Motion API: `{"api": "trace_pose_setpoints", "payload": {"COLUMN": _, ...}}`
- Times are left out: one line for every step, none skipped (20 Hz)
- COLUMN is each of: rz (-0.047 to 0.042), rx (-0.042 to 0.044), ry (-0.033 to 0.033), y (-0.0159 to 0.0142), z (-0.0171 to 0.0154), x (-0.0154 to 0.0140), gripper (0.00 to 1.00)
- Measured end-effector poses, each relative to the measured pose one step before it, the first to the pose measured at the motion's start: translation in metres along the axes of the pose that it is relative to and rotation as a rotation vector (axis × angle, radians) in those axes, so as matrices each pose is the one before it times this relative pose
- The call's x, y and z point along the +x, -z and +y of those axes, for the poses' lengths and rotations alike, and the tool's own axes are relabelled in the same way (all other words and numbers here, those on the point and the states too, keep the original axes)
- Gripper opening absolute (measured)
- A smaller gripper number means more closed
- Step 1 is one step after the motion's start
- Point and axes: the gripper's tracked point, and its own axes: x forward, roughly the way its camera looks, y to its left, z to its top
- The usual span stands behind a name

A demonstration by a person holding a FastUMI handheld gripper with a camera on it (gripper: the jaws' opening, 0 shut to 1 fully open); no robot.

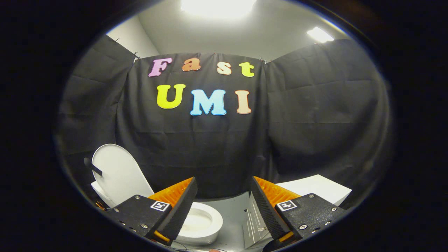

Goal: Open the toilet lid.

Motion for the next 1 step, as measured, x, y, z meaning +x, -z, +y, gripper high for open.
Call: {"api": "trace_pose_setpoints", "payload": {"rz": -0.00838, "rx": -0.00067, "ry": -0.00235, "y": -0.00421, "z": 0.0021, "x": -0.0019, "gripper": 0.95}}
